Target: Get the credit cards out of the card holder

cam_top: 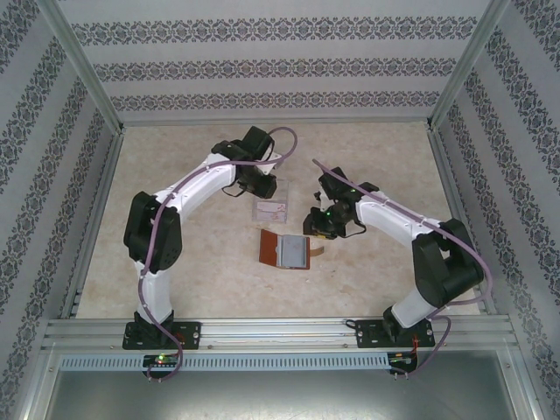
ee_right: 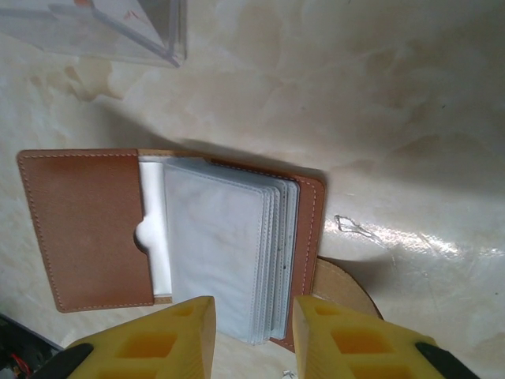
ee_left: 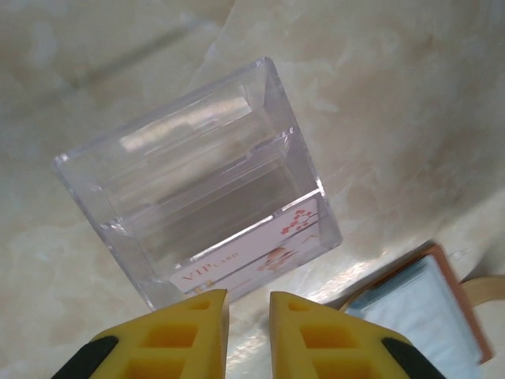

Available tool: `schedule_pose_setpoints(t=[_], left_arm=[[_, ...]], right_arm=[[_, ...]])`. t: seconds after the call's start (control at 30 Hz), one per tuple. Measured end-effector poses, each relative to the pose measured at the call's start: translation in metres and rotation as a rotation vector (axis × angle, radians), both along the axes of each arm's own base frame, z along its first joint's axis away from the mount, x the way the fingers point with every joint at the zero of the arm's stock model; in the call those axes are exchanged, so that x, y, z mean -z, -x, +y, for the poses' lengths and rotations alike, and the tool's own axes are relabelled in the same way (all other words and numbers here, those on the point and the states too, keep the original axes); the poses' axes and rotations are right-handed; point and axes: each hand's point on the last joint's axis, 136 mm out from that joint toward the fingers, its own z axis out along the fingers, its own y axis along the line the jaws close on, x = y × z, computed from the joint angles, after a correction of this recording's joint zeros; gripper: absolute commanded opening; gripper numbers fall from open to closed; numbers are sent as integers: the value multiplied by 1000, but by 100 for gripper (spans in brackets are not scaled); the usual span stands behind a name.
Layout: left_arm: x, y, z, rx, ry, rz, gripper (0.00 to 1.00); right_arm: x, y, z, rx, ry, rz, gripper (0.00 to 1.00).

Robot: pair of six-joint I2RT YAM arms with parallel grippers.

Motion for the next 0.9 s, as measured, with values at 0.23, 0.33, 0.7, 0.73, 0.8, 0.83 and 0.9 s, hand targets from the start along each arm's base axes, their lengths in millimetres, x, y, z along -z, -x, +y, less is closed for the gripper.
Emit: schedule_pose_setpoints(t=[0.23,0.33,0.7,0.73,0.8,0.83,0.9], left_arm=[[-1,3,-7,-179,110,48,16],[2,15,-9,-225,150,81,16],[3,44,-40,-318,302,171,14],[7,47,-42,-325,312,189,13],[13,55,-47,-338,326,232,13],[15,58,-50,-340,334,248,13],[17,63,-58,-338,349,274,13]], right_arm=[[14,10,0,-25,42,49,31],[18,12,-2,-34,56,56,30],[37,16,-15,-35,137,80,25],[40,17,-17,-36,148,80,24],[43,18,-20,-40,165,85,23],[44,18,-20,-42,170,86,23],[47,19,-22,-43,180,88,22]])
